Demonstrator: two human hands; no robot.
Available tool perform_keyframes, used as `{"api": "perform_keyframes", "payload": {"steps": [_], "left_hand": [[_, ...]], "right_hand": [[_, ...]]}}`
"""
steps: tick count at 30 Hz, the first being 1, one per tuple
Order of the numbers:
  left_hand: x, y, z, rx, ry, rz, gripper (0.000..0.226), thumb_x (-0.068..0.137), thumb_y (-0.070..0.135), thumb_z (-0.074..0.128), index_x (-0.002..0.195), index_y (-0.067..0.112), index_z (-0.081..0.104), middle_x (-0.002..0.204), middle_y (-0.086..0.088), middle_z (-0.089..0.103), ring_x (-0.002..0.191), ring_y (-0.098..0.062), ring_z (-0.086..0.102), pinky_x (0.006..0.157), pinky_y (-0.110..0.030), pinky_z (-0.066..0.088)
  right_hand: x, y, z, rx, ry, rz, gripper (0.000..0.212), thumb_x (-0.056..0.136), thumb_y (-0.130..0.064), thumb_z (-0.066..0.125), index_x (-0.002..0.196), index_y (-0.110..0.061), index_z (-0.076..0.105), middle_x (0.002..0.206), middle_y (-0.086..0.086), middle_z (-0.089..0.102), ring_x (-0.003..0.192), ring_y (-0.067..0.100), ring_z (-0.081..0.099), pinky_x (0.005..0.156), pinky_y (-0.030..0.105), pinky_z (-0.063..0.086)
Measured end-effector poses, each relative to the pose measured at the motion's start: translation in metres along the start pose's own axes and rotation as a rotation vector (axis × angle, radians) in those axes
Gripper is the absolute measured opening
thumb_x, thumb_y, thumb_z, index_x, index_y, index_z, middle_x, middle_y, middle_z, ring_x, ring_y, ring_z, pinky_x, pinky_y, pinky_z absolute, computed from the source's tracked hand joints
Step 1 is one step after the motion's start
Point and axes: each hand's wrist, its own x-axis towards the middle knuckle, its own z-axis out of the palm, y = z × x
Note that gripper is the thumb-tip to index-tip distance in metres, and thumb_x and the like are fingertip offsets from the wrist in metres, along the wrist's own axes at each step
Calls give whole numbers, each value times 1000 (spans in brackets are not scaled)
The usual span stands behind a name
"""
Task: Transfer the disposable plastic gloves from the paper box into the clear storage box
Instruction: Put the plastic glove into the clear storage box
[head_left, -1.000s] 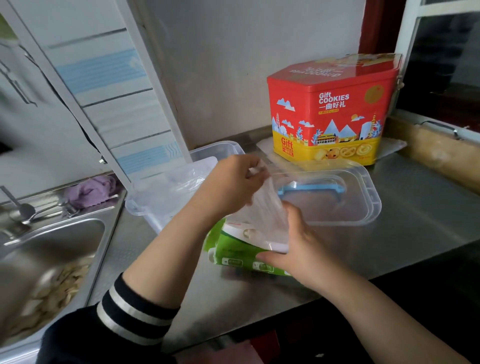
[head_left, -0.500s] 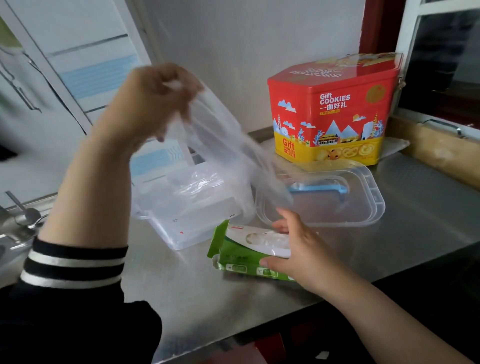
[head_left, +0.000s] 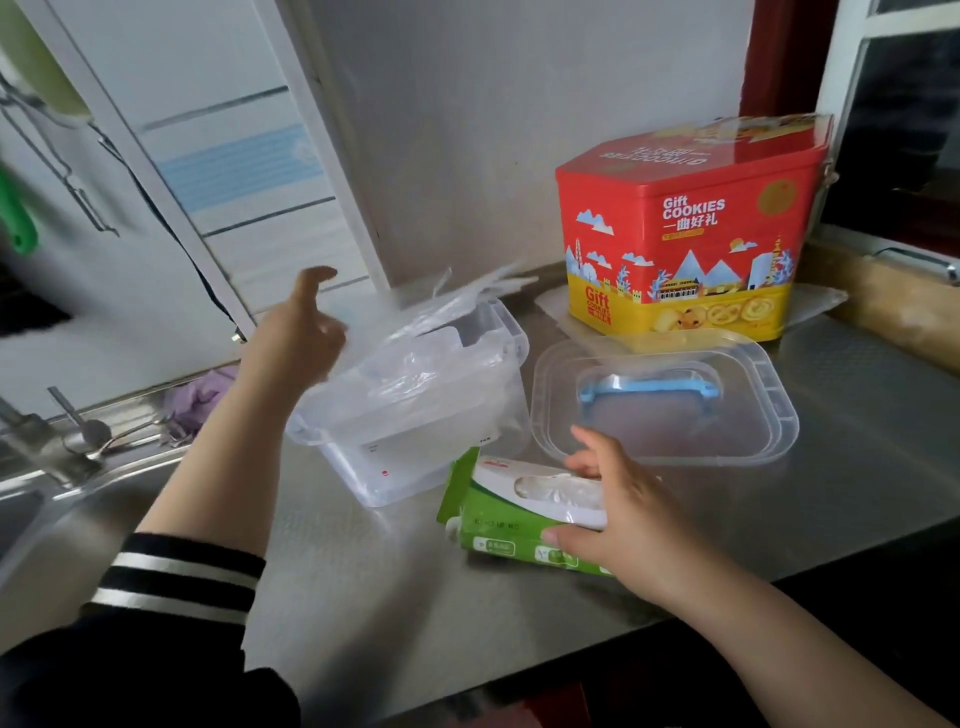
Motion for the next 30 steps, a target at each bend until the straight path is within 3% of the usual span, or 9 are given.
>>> {"api": "perform_keyframes", "payload": {"steps": [2,5,11,16,19,20,24,27,30], "left_hand": [[-1,-9,7,154,-46,25,51,87,6,49,131,30,35,100,-4,71,63,-29,61,70,-39,53],[-6,-17,15,366,-85,34,48,87,6,47,129,26,35,104,-6,68,83,-34,60,69,-37,46],[-15,-13,20,605,-73,48,43,86,-2,45,126,14,39,104,-13,60,81,-36,57,64,-37,41],[-21,4,4,726,-40,-21,47,90,25,65,130,10,46,120,-15,52,109,-38,53,71,-39,41],[-30,27,-7,691,101,64,51,86,30,70,129,10,53,128,-17,48,117,-40,44,83,-46,44],[-31,36,-10,645,73,101,49,87,33,68,130,15,53,129,-15,48,118,-39,43,86,-47,44],[-15,61,-1,451,-458,177,52,89,47,62,137,37,44,143,-5,37,126,-31,42,101,-45,41],[5,62,20,264,-824,108,56,91,36,65,138,46,38,149,0,31,116,-23,46,85,-40,58],[13,60,44,197,-942,28,60,91,32,66,141,45,34,148,2,36,124,-24,44,81,-41,59]], "right_hand": [[0,0,0,-1,4,-5,99,73,-49,77,148,-33,14,137,-18,45,121,5,44,96,22,34],[-1,0,0,-2,5,-9,99,74,-49,76,148,-33,14,137,-18,44,122,5,44,98,23,35],[-2,0,1,-13,8,-14,97,75,-50,75,148,-33,14,136,-20,43,122,5,43,96,22,34],[-2,0,1,-24,12,-20,96,75,-49,75,148,-32,16,136,-18,45,122,6,42,94,20,31],[-1,0,1,-30,12,-18,95,75,-51,75,148,-33,17,136,-19,44,123,7,43,97,22,33],[-1,0,1,-33,14,-17,95,74,-51,75,148,-33,17,135,-20,44,123,7,43,98,23,34],[-2,-2,-1,-30,0,-13,95,75,-51,75,149,-33,18,135,-19,44,123,8,43,96,23,33],[-2,-5,-4,-33,-27,-7,94,77,-50,74,149,-32,16,137,-18,43,123,7,41,96,22,31],[-2,-9,-6,-55,-44,-5,93,78,-51,72,149,-32,15,139,-18,42,123,7,41,93,21,31]]}}
